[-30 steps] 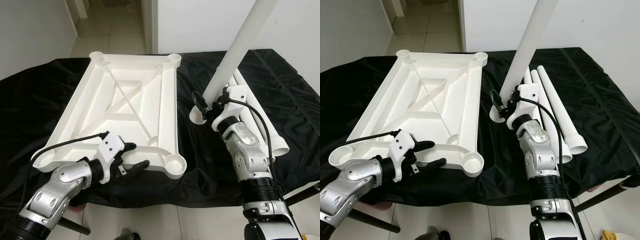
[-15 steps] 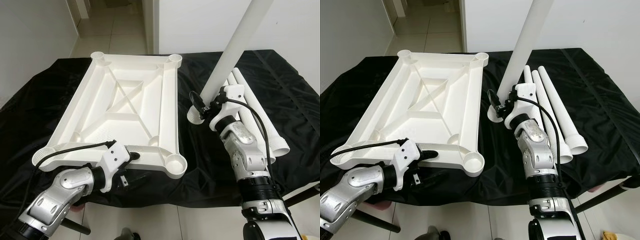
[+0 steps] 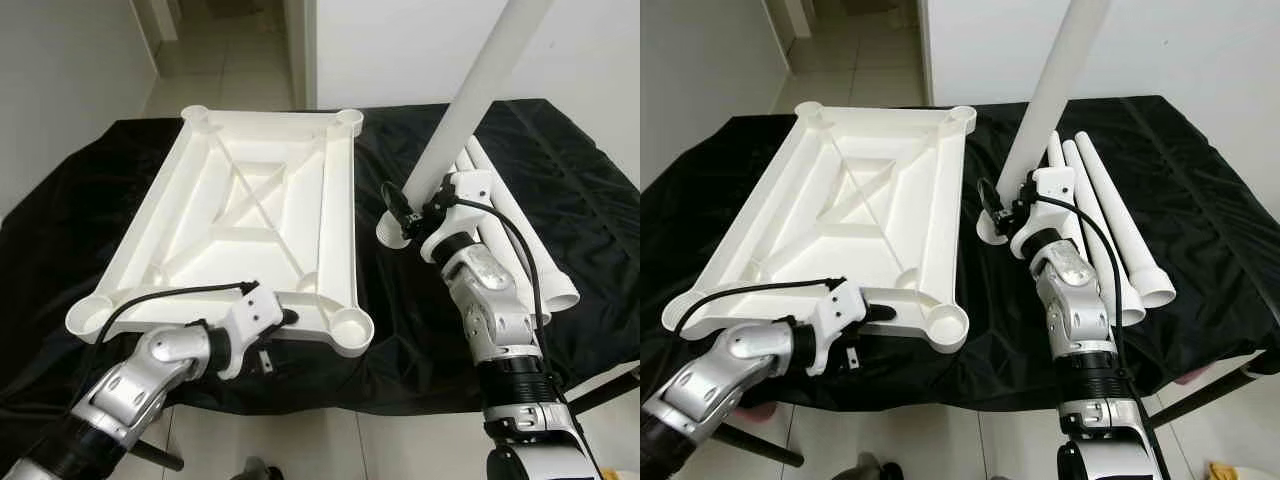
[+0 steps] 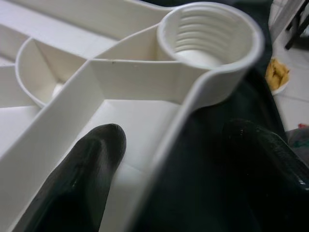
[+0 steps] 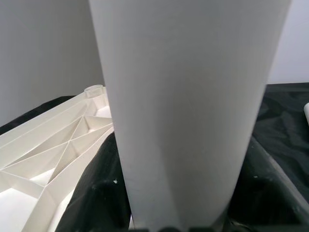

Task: Building children table

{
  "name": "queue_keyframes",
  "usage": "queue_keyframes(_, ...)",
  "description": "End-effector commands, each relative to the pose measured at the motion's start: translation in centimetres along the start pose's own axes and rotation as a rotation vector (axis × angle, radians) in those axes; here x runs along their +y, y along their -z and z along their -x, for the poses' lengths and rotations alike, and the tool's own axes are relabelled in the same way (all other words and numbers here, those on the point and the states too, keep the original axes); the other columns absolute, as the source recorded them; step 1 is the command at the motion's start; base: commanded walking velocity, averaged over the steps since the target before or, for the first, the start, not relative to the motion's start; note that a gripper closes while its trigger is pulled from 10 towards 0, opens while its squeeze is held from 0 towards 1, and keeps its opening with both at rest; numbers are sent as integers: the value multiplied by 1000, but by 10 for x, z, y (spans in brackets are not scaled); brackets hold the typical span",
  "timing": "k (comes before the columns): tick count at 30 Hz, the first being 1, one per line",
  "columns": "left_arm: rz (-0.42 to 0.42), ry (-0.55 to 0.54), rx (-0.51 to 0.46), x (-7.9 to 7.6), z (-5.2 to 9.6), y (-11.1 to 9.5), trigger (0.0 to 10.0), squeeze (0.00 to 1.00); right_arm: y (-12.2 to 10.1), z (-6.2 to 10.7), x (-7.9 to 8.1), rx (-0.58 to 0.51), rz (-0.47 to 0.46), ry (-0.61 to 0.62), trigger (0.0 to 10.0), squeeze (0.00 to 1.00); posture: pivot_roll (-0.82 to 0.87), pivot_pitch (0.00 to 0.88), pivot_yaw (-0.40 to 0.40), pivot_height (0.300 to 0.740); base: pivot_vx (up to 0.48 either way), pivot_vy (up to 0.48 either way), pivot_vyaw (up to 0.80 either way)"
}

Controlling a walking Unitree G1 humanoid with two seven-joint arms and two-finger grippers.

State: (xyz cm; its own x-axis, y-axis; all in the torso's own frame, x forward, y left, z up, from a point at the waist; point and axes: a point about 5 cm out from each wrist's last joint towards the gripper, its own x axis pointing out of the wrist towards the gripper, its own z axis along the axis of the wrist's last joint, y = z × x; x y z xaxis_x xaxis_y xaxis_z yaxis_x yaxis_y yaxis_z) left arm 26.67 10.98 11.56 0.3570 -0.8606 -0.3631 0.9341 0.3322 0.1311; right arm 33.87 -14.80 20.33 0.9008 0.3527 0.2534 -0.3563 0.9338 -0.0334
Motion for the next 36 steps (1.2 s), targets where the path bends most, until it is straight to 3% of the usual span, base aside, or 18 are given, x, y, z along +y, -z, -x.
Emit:
queue_keyframes(1,8,8,61,1,-2,10,10000,0,-1,2,0,-3,4,1,10000,0,-124,88,102,740,0,0,0)
queue_keyframes(13,8,-140,40,33,-20,1,10000,0,0,1,2,2,-4,15,10000,0,-125,97,111,740,0,0,0)
queue_keyframes(22,29,-214,-6,41,-27,-8,10000,0,0,1,3,1,-13,24,10000,0,-125,96,117,740,0,0,0)
queue_keyframes(25,54,-316,-63,51,-32,-16,10000,0,-1,2,6,-5,-19,30,10000,0,-121,95,117,740,0,0,0)
queue_keyframes(36,62,-332,-118,50,-37,-25,10000,0,-1,-1,24,35,-43,-89,10000,0,-111,81,107,740,0,0,0)
